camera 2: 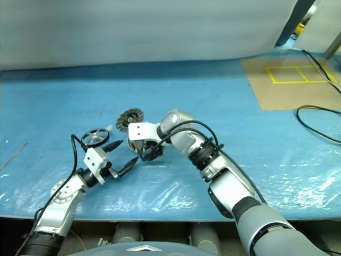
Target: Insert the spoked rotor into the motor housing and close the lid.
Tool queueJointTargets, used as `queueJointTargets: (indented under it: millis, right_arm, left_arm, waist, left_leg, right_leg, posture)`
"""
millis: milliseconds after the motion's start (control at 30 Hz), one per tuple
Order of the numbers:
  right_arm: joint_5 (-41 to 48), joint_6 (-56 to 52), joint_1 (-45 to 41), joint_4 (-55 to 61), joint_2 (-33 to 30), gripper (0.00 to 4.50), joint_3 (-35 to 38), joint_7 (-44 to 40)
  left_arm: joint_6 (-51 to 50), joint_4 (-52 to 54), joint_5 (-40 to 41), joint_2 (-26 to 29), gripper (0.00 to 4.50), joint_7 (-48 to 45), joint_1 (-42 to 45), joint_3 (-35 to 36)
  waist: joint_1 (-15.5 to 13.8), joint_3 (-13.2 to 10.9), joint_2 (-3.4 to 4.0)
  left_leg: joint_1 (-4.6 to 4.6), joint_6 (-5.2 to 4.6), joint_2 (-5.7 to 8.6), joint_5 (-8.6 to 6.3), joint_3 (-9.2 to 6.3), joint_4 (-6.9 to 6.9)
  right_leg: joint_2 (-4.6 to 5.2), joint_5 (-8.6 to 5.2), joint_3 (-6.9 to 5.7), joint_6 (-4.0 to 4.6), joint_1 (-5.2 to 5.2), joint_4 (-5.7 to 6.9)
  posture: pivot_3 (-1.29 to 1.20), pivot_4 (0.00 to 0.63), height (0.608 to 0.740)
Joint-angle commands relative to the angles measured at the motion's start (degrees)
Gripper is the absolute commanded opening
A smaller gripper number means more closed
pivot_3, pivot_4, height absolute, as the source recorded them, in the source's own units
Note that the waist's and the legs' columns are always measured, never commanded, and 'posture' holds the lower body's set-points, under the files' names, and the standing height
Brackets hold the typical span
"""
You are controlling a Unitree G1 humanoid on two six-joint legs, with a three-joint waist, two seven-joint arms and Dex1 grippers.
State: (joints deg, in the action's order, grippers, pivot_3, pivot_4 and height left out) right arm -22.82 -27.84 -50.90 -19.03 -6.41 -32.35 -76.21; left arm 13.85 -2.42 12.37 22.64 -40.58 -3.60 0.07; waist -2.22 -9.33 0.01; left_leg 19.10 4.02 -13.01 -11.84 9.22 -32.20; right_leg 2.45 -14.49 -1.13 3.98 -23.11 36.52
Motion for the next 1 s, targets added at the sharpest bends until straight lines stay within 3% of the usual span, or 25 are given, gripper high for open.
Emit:
queueJointTargets:
  millis: [33,200,333,633,767,1000]
  right_arm:
    - [2.75,-4.16,0.32,5.28,-0.98,4.48,-1.2,-2.76]
    - [6.4,-6.18,-2.36,10.81,-2.07,4.48,2.86,0.22]
    - [14.27,-5.79,-1.54,14.7,-1.62,4.48,10.04,2.47]
    - [21.49,1.47,11.37,13.34,-10.23,4.48,23.42,14.75]
    - [21.77,9.82,17.56,9.86,-12.66,4.48,24.62,19.16]
    - [24.34,11.51,19.25,4.67,-10.92,4.48,25.21,23.32]
  left_arm:
    - [0.54,1.39,0.29,0.26,4.5,-0.35,0.36,0.09]
    - [1.17,0.43,0.4,0.17,4.5,-1.06,0.65,-0.1]
    - [1.41,0.01,0.52,0.08,4.5,-1.43,0.8,-0.16]
    - [1.72,1.12,1.17,0.02,4.5,-1.56,-1.02,0.68]
    - [1.52,1.3,1.3,0.06,4.5,-1.82,-1.12,0.45]
    - [0.75,1.54,1.38,0.02,4.5,-1.9,-0.42,0.14]
  waist:
    - [-0.12,-0.03,-0.02]
    - [-0.13,-0.06,-0.06]
    - [-0.14,-0.06,-0.07]
    - [-0.68,-0.05,-0.12]
    - [-0.14,-0.06,-0.11]
    - [0.05,-0.06,-0.1]
  left_leg:
    - [-0.01,0.0,0.01,0.0,0.0,-0.02]
    - [0.26,0.21,0.02,0.13,-0.01,-0.05]
    - [0.53,0.22,0.01,0.13,-0.02,-0.04]
    - [0.68,0.22,0.15,0.14,-0.11,-0.09]
    - [0.84,0.23,0.11,0.14,-0.12,-0.09]
    - [0.78,0.22,0.1,0.14,-0.15,-0.15]
  right_leg:
    - [0.0,0.0,0.0,0.0,-0.06,0.0]
    - [0.0,0.02,-0.01,-0.02,-0.32,-0.01]
    - [-0.02,0.15,-0.02,-0.24,-0.62,0.03]
    - [0.01,0.17,-0.01,-0.27,-0.63,-0.01]
    - [-0.04,0.18,-0.02,-0.29,-0.65,0.02]
    - [-0.12,0.07,0.03,-0.09,-0.66,0.07]
  posture:
    - [0.0,0.15,0.74]
    - [0.0,0.15,0.74]
    - [0.0,0.15,0.74]
    - [0.0,0.15,0.74]
    - [0.0,0.15,0.74]
    - [0.0,0.15,0.74]
